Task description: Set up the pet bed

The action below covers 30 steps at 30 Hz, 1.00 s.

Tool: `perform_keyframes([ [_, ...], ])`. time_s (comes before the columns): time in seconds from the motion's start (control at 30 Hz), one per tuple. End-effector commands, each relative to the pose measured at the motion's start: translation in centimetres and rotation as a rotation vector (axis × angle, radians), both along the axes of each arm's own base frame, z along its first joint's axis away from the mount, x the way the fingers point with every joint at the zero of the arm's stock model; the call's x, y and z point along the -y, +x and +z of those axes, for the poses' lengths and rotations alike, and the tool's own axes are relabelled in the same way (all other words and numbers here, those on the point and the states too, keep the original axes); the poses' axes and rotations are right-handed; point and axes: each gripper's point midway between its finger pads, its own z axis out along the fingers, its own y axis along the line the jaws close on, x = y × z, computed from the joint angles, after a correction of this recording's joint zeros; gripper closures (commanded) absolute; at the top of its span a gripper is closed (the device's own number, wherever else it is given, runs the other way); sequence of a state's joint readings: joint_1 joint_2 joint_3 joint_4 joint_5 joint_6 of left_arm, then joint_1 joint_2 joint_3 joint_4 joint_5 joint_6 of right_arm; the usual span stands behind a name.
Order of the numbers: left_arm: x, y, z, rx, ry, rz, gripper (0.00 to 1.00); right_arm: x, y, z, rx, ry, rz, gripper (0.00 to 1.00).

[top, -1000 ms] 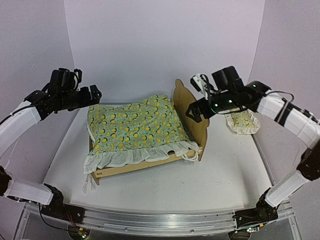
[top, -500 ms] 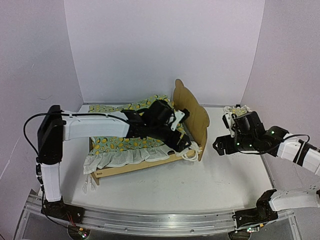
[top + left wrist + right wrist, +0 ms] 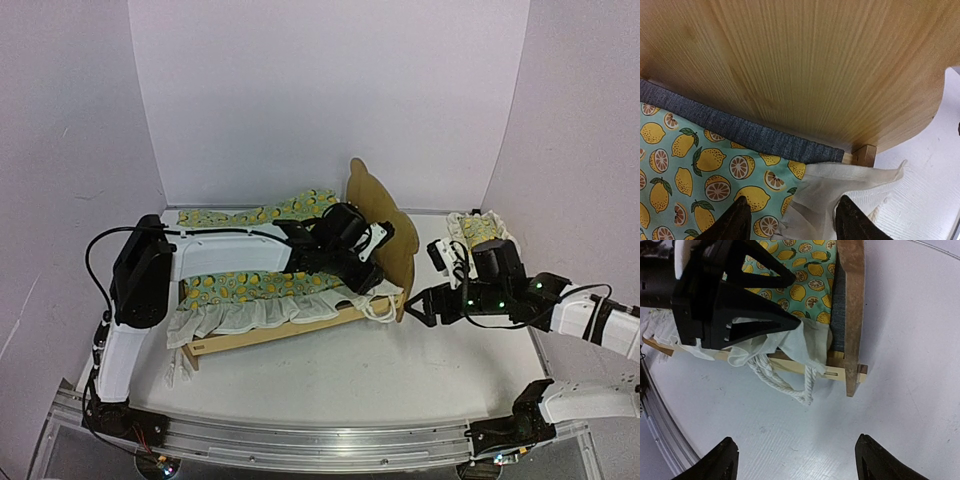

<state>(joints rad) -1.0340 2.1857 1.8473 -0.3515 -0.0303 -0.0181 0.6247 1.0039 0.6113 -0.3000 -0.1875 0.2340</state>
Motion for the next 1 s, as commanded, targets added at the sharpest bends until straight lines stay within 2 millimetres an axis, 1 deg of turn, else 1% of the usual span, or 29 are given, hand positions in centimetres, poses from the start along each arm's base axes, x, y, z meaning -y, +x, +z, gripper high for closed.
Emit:
perform_keyframes([
  [0.0, 0.6, 0.2, 3.1, 0.035, -0.045, -0.017, 0.41, -1.7, 1.0, 2.2, 0.072, 0.078, 0.026, 0.19],
  [0.03, 1.0, -0.6, 3.0, 0.008, -0.057, -0.056, 0.38, -1.5, 1.2, 2.2, 0.078, 0.073, 0.015, 0.19],
  [0.13, 1.8, -3.3, 1.7, -0.065, -0.068, -0.207, 0.31, -1.1, 1.6, 2.8, 0.103, 0.067, -0.012, 0.18],
  [0.17, 1.9, -3.9, 1.3, -0.086, -0.069, -0.236, 0.28, -1.1, 1.6, 2.9, 0.108, 0.066, -0.014, 0.17],
  [0.2, 1.9, -4.2, 0.9, -0.097, -0.066, -0.247, 0.27, -1.1, 1.7, 2.9, 0.109, 0.065, -0.012, 0.17],
  [0.3, 1.8, -3.5, 0.1, -0.081, -0.042, -0.222, 0.31, -1.5, 1.5, 2.7, 0.095, 0.068, 0.003, 0.18],
  [0.43, 2.0, -2.6, 0.1, -0.041, -0.025, -0.199, 0.33, -1.5, 1.4, 2.4, 0.086, 0.067, 0.01, 0.19],
  [0.47, 2.0, -2.4, 0.1, -0.032, -0.02, -0.194, 0.35, -1.5, 1.4, 2.5, 0.089, 0.066, 0.01, 0.19],
  [0.5, 2.0, -2.1, 0.1, -0.023, -0.014, -0.183, 0.41, -1.5, 1.4, 2.7, 0.093, 0.067, 0.013, 0.2],
  [0.53, 1.9, -1.7, 0.2, -0.012, -0.009, -0.168, 0.48, -1.6, 1.3, 2.8, 0.097, 0.067, 0.021, 0.21],
  [0.57, 1.7, -1.3, 0.3, 0.001, -0.002, -0.154, 0.58, -1.7, 1.2, 2.9, 0.1, 0.069, 0.035, 0.24],
  [0.63, 1.1, -0.3, 1.6, 0.041, 0.001, -0.093, 0.79, -2.3, 0.7, 3.0, 0.101, 0.075, 0.086, 0.29],
  [0.67, 0.5, 0.5, 2.6, 0.062, -0.005, -0.045, 0.88, -2.6, 0.5, 3.1, 0.101, 0.08, 0.111, 0.3],
  [0.7, -0.2, 1.2, 3.5, 0.071, -0.019, -0.007, 0.93, -2.9, 0.3, 3.2, 0.102, 0.082, 0.131, 0.32],
  [0.77, -1.4, 1.9, 6.1, 0.09, -0.078, 0.033, 0.99, -3.4, 0.0, 3.4, 0.109, 0.092, 0.161, 0.33],
  [0.83, -2.7, 2.3, 8.6, 0.091, -0.162, 0.076, 1.0, -3.9, -0.1, 3.7, 0.121, 0.104, 0.171, 0.35],
  [0.9, -3.8, 1.8, 9.9, 0.08, -0.215, 0.069, 1.0, -4.3, 0.1, 4.2, 0.138, 0.113, 0.175, 0.39],
  [0.97, -4.4, 0.8, 11.6, 0.064, -0.286, 0.037, 1.0, -5.0, 0.6, 4.9, 0.165, 0.118, 0.179, 0.43],
])
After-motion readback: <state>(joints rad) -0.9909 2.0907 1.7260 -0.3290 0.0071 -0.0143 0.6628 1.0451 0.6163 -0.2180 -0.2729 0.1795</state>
